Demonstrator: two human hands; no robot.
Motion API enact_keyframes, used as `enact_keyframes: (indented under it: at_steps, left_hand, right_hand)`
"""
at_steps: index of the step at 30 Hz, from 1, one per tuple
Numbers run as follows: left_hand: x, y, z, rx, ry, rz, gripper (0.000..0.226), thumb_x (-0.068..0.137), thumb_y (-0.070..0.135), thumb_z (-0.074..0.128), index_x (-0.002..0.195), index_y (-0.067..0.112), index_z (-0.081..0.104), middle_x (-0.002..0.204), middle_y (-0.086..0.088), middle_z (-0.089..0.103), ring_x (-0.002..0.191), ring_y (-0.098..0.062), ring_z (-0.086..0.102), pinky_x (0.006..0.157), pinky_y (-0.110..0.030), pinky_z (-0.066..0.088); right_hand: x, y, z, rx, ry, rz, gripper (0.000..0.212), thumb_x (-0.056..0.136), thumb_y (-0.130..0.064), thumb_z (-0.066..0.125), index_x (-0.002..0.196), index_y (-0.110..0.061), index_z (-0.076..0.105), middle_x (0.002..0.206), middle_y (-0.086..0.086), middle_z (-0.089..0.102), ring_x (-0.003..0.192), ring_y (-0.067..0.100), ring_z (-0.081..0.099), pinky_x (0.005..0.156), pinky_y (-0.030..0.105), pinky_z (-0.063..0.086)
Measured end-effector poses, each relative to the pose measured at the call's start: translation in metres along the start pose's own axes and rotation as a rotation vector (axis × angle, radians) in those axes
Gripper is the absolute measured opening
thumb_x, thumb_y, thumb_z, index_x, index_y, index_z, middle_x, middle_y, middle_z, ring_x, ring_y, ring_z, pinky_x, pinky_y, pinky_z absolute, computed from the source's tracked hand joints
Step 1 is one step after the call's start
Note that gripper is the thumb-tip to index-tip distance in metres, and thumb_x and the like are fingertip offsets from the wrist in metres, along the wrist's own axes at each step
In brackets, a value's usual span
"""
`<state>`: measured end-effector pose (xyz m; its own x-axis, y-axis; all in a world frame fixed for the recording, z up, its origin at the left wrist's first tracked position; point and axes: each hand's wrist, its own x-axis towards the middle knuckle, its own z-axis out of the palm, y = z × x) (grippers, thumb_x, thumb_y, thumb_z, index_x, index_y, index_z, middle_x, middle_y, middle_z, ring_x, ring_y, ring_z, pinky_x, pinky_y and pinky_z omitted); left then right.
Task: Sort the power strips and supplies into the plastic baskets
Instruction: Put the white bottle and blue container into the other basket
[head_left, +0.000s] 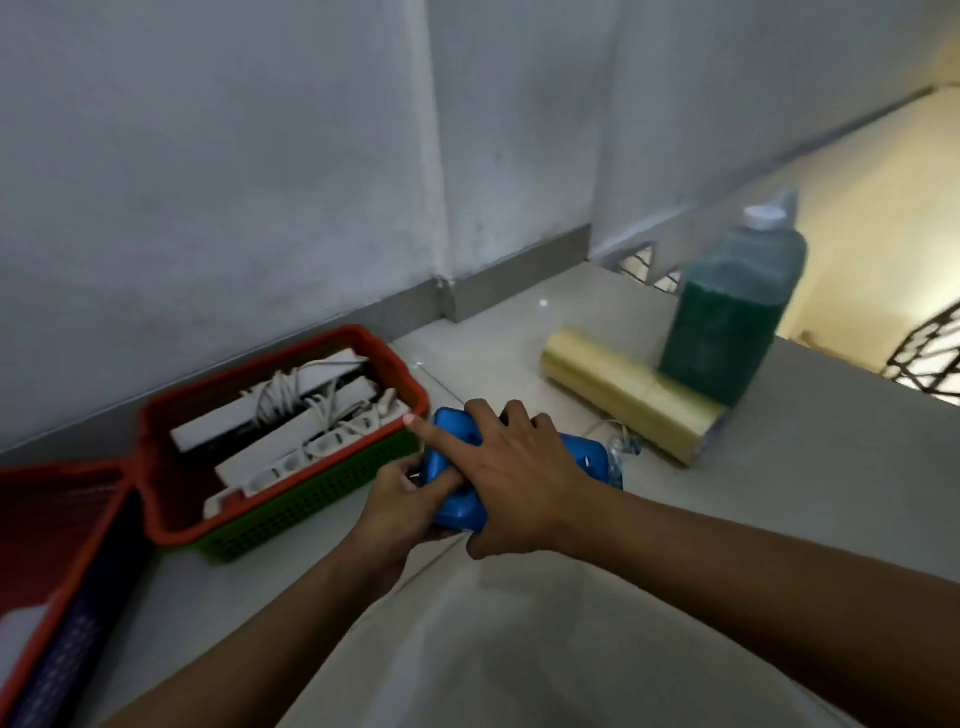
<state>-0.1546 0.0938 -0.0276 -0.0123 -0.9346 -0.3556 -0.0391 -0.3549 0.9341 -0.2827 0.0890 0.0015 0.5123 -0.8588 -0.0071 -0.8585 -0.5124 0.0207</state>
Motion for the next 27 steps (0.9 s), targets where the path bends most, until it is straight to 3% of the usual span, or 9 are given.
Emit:
enact_keyframes:
  at_steps: [4,6,9,13,16,20,23,27]
  left_hand:
    - [-0.015,0.006,-0.059,-0.226,0.148,0.032,0.019,0.085,0.025,0.064,0.099,0.011,0.064,0.094,-0.01,0.073,0.08,-0.022,0.072,0.069,-0.037,0.06]
    - [-0.023,0.008,-0.095,-0.363,0.233,0.025,0.019,0.083,0.025,0.066,0.095,0.01,0.063,0.088,-0.01,0.073,0.072,-0.019,0.072,0.06,-0.034,0.061]
    - [-0.037,0.006,-0.149,-0.523,0.322,0.028,0.024,0.082,0.026,0.067,0.099,0.009,0.063,0.089,-0.009,0.072,0.072,-0.018,0.072,0.053,-0.031,0.06]
    - [-0.065,-0.005,-0.221,-0.69,0.432,0.015,0.018,0.084,0.027,0.065,0.098,0.015,0.063,0.096,-0.009,0.07,0.087,-0.022,0.067,0.051,-0.03,0.06]
    - [-0.084,-0.015,-0.259,-0.771,0.487,0.0,0.022,0.085,0.028,0.065,0.102,0.014,0.064,0.097,-0.009,0.07,0.086,-0.021,0.067,0.051,-0.03,0.06]
    - [-0.109,-0.029,-0.302,-0.939,0.533,-0.014,0.04,0.088,0.028,0.06,0.124,0.01,0.055,0.114,-0.018,0.064,0.091,-0.027,0.065,0.05,-0.034,0.06]
    - [-0.129,-0.038,-0.324,-1.085,0.585,-0.012,0.031,0.092,0.029,0.055,0.113,0.005,0.054,0.1,-0.019,0.062,0.086,-0.027,0.062,0.05,-0.038,0.058]
    - [-0.137,-0.058,-0.337,-1.264,0.719,-0.058,0.03,0.097,0.03,0.047,0.091,0.0,0.052,0.087,-0.02,0.056,0.077,-0.026,0.057,0.049,-0.031,0.057]
  right_hand:
    - [0.025,-0.043,-0.017,-0.056,0.091,-0.139,0.108,0.072,-0.043,0.07,0.148,-0.037,-0.007,0.152,0.017,0.016,0.131,0.038,0.026,0.105,0.056,0.027]
    - [0.039,-0.061,-0.022,-0.161,0.12,-0.205,0.105,0.069,-0.039,0.074,0.15,-0.029,0.008,0.149,0.022,0.026,0.133,0.04,0.03,0.105,0.058,0.028]
    - [0.063,-0.082,-0.028,-0.283,0.227,-0.29,0.098,0.052,-0.034,0.083,0.14,-0.019,0.043,0.129,0.025,0.054,0.115,0.041,0.054,0.09,0.059,0.045]
    - [0.098,-0.125,-0.044,-0.388,0.296,-0.462,0.074,0.062,-0.031,0.081,0.127,-0.013,0.052,0.115,0.022,0.06,0.101,0.039,0.059,0.08,0.054,0.052]
    - [0.119,-0.176,-0.057,-0.436,0.253,-0.522,0.059,0.075,-0.021,0.072,0.127,-0.011,0.048,0.121,0.017,0.054,0.104,0.038,0.054,0.072,0.048,0.052]
    - [0.154,-0.24,-0.055,-0.314,0.147,-0.641,0.066,0.086,-0.015,0.057,0.143,-0.012,0.023,0.143,0.017,0.029,0.124,0.041,0.035,0.08,0.047,0.054]
    - [0.175,-0.284,-0.036,-0.23,0.117,-0.686,0.069,0.087,-0.01,0.056,0.145,-0.016,0.019,0.146,0.017,0.024,0.129,0.045,0.029,0.086,0.05,0.052]
    - [0.196,-0.329,0.003,-0.125,0.043,-0.71,0.069,0.089,-0.006,0.053,0.147,-0.022,0.018,0.148,0.012,0.023,0.13,0.04,0.027,0.09,0.05,0.05]
